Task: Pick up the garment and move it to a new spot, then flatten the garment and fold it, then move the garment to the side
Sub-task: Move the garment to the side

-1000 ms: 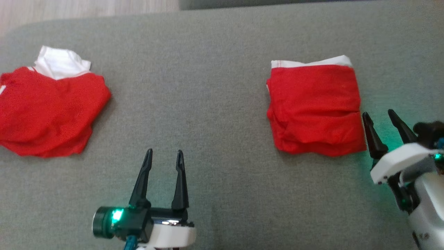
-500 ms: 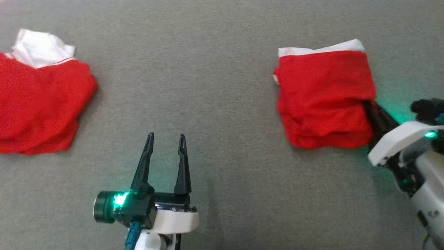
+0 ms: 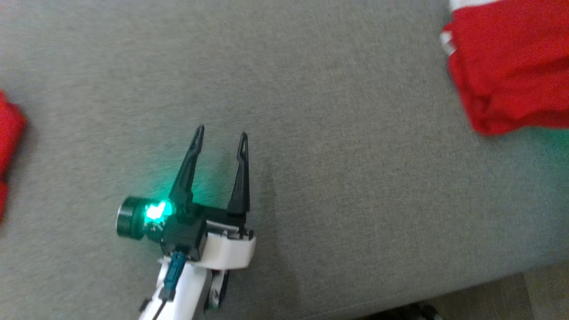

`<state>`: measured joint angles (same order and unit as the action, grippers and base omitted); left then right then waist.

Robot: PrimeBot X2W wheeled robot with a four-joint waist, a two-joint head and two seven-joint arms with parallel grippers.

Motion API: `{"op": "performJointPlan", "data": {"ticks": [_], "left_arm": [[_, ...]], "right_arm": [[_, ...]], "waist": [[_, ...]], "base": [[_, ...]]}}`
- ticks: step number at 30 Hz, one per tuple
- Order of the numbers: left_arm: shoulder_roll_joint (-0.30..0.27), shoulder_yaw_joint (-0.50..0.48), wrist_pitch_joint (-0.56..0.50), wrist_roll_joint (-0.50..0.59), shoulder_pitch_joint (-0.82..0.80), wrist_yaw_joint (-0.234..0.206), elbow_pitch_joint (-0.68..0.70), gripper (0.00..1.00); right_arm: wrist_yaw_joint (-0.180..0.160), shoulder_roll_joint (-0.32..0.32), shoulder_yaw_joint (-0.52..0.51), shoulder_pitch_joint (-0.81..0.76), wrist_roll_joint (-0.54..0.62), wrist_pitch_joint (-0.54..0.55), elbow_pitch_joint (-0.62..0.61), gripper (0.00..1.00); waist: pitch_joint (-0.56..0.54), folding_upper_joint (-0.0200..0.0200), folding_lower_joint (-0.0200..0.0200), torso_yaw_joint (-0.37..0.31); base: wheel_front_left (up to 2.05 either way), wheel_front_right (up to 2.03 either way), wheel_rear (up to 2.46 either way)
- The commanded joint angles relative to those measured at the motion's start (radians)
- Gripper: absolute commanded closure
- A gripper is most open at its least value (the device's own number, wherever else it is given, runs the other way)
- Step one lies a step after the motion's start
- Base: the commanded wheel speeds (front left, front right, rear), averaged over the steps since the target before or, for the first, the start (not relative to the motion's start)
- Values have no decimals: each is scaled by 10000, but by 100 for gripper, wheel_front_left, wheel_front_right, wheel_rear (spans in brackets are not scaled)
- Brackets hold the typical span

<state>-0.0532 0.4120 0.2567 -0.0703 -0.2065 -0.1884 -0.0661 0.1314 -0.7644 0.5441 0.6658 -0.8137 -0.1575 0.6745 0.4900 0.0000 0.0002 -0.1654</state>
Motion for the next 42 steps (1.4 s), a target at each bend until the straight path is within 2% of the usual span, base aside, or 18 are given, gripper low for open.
{"op": "performJointPlan", "data": {"ticks": [1, 6, 13, 14, 15, 22, 27, 28, 37, 42], "left_arm": [[8, -329, 51, 112, -228, 40, 258, 0], [11, -303, 51, 301, -795, 157, 276, 0], [17, -238, 51, 326, -1217, 207, 314, 0], [18, -241, 51, 303, -1234, 211, 315, 0], [19, -245, 51, 275, -1247, 211, 309, 0], [26, -308, 51, -101, -960, 40, 216, 0], [28, -305, 51, -646, -513, -134, 215, 0], [28, -305, 51, -646, -513, -134, 215, 0], [29, -673, 51, -1287, 699, -317, -196, 0], [29, -1200, 51, -1242, 1460, -514, -249, 0]], "right_arm": [[-7, -594, -35, 72, -188, -155, 7, 100], [-7, -1133, -219, 729, -293, -219, 428, 100], [-7, -1604, -517, 1284, 65, -450, 1257, 100], [-7, -1611, -566, 1366, 195, -494, 1412, 16], [-7, -1618, -655, 1485, 419, -608, 1600, 0], [-7, -643, -1116, 1708, 1968, -1022, 1944, 0], [-7, 532, -1451, 933, 2586, -1038, 917, 0], [-7, 532, -1451, 933, 2586, -1038, 917, 0], [-7, 2732, -1511, -1829, 3222, -1041, -998, 0], [-7, 4243, -2360, -3416, 4003, -1041, -1604, 0]], "waist": [[795, 0, -2, -613], [1438, 0, -2, -875], [1753, 0, -2, -830], [1749, 0, -2, -793], [1721, 0, -2, -751], [879, 0, -2, -478], [-97, 0, -2, -185], [-97, 0, -2, -185], [-2335, 0, -2, 654], [-3565, 0, -2, 1035]], "base": [[0, 0, 0], [0, 0, 0], [0, 0, 0], [0, 0, 0], [0, 0, 0], [0, 0, 0], [0, 0, 0], [0, 0, 0], [0, 0, 0], [0, 0, 0]]}}
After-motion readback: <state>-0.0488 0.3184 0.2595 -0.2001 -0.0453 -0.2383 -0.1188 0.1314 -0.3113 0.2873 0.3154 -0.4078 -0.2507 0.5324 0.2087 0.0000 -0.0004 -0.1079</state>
